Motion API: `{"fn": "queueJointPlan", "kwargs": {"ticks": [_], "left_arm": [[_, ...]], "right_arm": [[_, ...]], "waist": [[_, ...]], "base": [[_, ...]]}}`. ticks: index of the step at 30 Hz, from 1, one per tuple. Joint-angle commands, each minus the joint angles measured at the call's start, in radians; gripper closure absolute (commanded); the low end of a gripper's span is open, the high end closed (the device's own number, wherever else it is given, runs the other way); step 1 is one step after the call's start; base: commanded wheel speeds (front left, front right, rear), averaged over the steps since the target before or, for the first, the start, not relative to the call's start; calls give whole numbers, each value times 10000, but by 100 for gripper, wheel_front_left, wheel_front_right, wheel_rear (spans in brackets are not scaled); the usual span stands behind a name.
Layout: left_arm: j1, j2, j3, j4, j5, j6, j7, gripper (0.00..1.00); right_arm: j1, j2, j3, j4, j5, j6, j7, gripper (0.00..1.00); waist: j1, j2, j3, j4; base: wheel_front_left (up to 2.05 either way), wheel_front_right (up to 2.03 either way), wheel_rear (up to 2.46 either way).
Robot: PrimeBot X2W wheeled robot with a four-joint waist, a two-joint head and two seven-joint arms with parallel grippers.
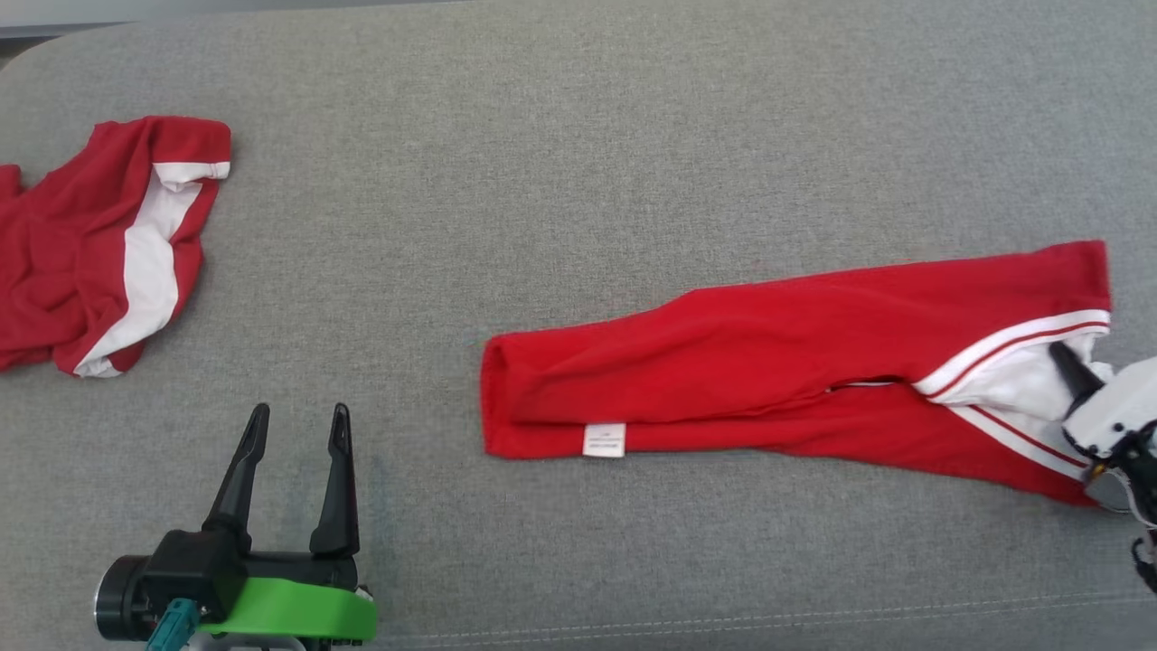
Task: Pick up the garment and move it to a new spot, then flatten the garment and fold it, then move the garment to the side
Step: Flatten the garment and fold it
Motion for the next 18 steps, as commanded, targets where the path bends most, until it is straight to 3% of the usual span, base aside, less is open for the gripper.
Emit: {"fn": "queueJointPlan", "kwargs": {"ticks": [1, 8, 11, 14, 18], "left_arm": [[-89, -30, 83, -32, 61, -73, -26, 0], [108, -157, 364, -109, 198, -220, -26, 0], [162, -195, 351, -64, 279, -237, -26, 0], [295, -237, 410, -48, 267, -265, -26, 0], [508, -287, 354, -30, 236, -287, -26, 0]], "right_arm": [[269, -322, -206, 164, 156, -130, -12, 100], [493, -2184, -1302, -68, 487, -91, -63, 100], [676, -2603, -1259, -980, 492, -81, 73, 100], [1035, -2592, -794, -2678, 536, -81, 155, 100], [1385, -1668, 340, -5062, 312, -81, 411, 100]], "waist": [[0, 115, 95, -95], [0, 115, 187, -328], [0, 115, 78, -332], [0, 115, -100, -405], [0, 115, -306, -576]], "base": [[0, 0, 0], [0, 0, 0], [0, 0, 0], [0, 0, 0], [0, 0, 0]]}}
